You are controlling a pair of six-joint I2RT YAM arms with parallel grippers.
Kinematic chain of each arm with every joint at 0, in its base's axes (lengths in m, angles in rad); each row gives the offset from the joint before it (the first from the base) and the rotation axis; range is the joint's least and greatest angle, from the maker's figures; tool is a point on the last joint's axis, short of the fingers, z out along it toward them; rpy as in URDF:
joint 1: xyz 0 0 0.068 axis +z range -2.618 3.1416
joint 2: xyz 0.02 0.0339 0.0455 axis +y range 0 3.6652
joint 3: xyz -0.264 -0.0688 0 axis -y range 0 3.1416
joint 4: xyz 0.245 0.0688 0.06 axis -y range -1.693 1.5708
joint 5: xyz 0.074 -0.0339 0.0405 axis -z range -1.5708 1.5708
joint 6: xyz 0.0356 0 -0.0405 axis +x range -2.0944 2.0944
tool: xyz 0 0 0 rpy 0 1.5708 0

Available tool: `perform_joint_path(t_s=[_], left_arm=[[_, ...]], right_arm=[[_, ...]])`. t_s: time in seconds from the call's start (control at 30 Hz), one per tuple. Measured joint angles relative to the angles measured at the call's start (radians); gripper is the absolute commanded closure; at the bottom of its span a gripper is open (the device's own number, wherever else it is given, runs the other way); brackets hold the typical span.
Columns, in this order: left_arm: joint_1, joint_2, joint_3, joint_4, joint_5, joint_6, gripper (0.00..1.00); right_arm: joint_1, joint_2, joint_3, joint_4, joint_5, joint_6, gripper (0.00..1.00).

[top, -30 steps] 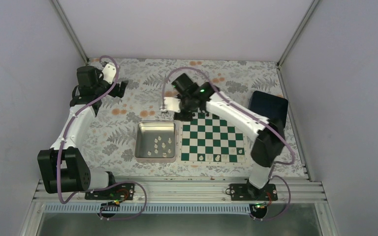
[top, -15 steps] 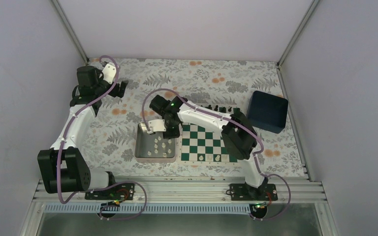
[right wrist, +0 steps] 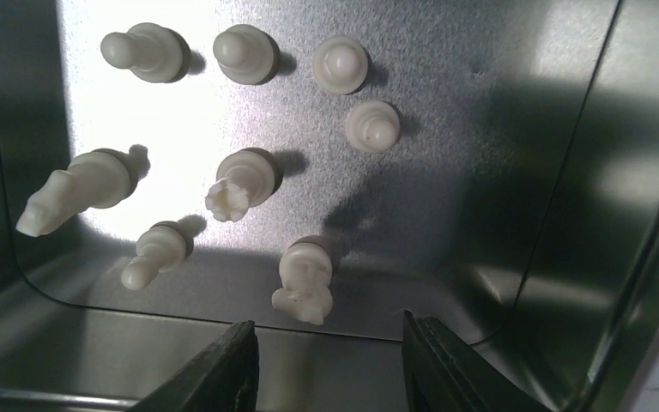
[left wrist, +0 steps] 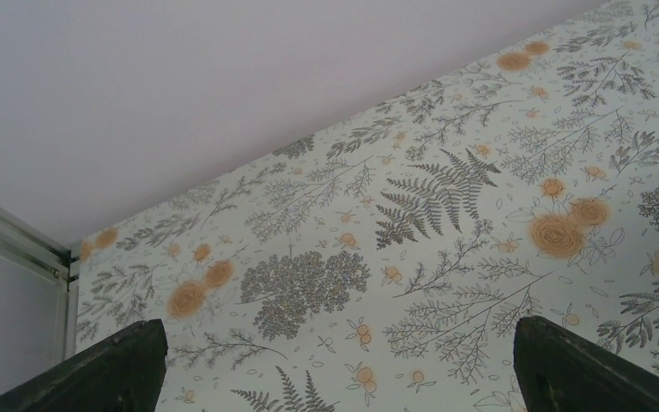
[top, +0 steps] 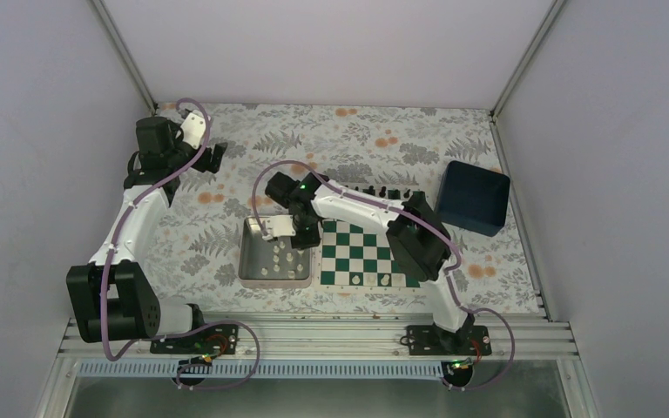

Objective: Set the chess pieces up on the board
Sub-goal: Pick up the chess piece from the storage box.

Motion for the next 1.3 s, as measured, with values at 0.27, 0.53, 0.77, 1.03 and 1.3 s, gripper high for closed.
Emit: perform_joint_path(t_s=[0.27,0.53,0.77,1.03,1.3], left_arm=[[0.000,0.000,0.000,0.000,0.000,0.000,0.00],[0.000,0.000,0.000,0.000,0.000,0.000,0.00],[0.000,0.000,-0.002,0.001,0.000,0.002,0.00],[0.000,0.000,-0.002,0.001,0.000,0.003,0.00],[0.000,0.000,-0.003,0.001,0.000,0.003,0.00]], right_arm=[[0.006,0.020,-0.001,-0.002,-0.004,0.000,0.57],[0.006,0.050,-0.002,0.006,-0.006,0.000,0.58],[0.006,0.063,-0.002,0.015,-0.007,0.000,0.68],[0.006,0.063,-0.002,0.011,-0.003,0.008,0.84],[0.006,0.063,0.027,-0.003,-0.006,0.011,0.89]])
